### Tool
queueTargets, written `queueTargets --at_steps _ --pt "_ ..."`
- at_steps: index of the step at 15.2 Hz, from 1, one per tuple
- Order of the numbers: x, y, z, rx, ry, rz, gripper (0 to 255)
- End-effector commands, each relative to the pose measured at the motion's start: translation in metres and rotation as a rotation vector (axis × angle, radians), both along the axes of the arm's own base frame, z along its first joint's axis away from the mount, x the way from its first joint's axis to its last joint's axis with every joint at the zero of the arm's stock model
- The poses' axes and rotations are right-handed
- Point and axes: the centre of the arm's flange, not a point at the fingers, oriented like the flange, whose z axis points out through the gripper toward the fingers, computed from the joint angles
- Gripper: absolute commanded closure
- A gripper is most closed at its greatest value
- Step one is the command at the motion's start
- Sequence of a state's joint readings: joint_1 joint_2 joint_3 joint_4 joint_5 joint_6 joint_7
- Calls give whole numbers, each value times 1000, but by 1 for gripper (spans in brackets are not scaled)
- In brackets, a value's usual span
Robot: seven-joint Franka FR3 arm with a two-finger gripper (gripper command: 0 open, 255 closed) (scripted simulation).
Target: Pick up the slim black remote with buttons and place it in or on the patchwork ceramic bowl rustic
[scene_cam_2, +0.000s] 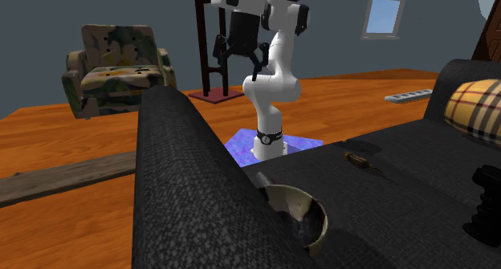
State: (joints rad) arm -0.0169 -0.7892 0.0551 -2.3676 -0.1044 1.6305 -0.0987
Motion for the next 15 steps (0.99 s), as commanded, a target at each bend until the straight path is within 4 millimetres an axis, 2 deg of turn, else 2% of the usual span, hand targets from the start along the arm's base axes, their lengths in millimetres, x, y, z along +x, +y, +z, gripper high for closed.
queueTargets --at_steps 1,8,15 --pt "0 0 0 0 0 0 0" --pt "38 19 -77 67 19 172 0" --pt "71 49 -153 134 38 344 0"
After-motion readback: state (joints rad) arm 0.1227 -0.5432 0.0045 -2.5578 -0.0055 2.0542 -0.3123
